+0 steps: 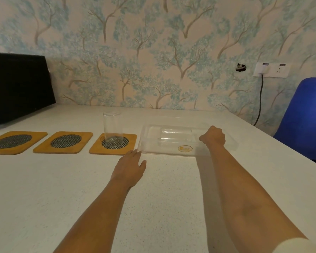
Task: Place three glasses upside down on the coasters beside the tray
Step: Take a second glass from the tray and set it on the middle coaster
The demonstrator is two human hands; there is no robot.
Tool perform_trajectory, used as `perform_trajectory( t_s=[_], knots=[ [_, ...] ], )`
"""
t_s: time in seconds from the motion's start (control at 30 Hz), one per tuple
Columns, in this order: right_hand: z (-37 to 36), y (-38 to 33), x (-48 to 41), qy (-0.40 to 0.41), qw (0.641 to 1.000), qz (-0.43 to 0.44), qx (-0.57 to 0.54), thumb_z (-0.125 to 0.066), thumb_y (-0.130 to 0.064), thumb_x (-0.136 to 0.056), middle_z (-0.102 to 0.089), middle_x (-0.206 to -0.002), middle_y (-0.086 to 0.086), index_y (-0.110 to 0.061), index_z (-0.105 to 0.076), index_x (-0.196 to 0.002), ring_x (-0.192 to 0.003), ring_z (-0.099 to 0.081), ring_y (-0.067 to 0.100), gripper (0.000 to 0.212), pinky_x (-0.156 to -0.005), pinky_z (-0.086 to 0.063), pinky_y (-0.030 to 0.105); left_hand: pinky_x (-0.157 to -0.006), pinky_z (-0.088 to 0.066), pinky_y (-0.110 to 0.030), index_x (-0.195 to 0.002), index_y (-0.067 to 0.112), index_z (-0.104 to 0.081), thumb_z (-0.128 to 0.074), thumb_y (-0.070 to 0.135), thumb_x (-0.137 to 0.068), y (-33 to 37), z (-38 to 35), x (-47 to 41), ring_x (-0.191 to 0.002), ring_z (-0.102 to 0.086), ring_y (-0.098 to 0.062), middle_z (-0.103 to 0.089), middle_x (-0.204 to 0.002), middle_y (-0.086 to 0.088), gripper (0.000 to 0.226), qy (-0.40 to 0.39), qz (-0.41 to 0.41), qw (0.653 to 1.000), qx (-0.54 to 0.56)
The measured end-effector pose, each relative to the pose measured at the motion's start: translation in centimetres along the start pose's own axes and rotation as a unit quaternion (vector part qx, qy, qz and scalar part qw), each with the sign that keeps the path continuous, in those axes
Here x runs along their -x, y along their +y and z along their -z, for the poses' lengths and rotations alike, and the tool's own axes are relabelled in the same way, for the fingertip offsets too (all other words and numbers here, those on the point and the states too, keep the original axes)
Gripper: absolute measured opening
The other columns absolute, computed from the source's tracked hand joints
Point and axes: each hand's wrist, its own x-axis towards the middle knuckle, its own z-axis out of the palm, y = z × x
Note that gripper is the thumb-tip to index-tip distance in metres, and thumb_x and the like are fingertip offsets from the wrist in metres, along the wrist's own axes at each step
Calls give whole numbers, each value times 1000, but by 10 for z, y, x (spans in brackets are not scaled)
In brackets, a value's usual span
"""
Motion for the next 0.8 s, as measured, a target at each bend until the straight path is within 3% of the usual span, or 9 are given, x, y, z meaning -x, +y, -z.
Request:
perform_trajectory(
  t_s=[0.2, 0.43, 0.5, 0.63, 0.73, 0.8],
  knots=[
    [6, -6, 17, 73, 985, 16, -155, -72, -24, -79, -63, -121, 22, -1, -55, -126, -112, -60, 39, 55, -87, -51, 41, -118, -18, -36, -145, 14, -30, -33, 40, -98, -1, 1, 2, -144, -21, -19, -28, -155, -5, 53, 13, -3, 1000, 27],
    [6, -39, 70, 55, 940, 91, -325, -74, -30, -79, -59, -134, 15, -12, -46, -142, -121, -56, 32, 72, -100, -45, 38, -112, -30, -38, -142, 20, -34, -35, 39, -98, 1, 7, 6, -138, -33, -18, -36, -151, -2, 49, 55, -11, 990, 129],
    [2, -52, 88, 27, 924, 100, -368, -75, -31, -79, -56, -138, 13, -14, -46, -142, -125, -55, 29, 72, -103, -43, 37, -104, -38, -36, -139, 24, -38, -37, 41, -97, 6, 16, 9, -130, -43, -18, -43, -145, -1, 46, 98, -1, 971, 217],
    [-6, -80, 125, -25, 898, 124, -421, -75, -30, -79, -56, -140, 8, -16, -50, -140, -128, -53, 22, 67, -104, -41, 30, -103, -33, -30, -135, 16, -45, -39, 41, -96, 21, 52, 2, -129, -45, -21, -49, -141, -6, 46, 195, 4, 920, 340],
    [-14, -99, 154, -64, 881, 148, -445, -75, -29, -79, -56, -139, 7, -17, -50, -138, -127, -53, 21, 65, -106, -47, 37, -103, -34, -30, -134, 20, -46, -38, 48, -95, 28, 81, -8, -126, -47, -22, -51, -138, -4, 49, 158, 56, 870, 463],
    [-20, -109, 171, -79, 872, 171, -451, -75, -28, -79, -56, -138, 5, -19, -51, -137, -125, -54, 18, 64, -102, -48, 31, -106, -39, -39, -137, 21, -42, -38, 53, -93, 26, 94, -11, -124, -50, -23, -51, -137, -6, 55, 95, 83, 823, 554]
  ],
)
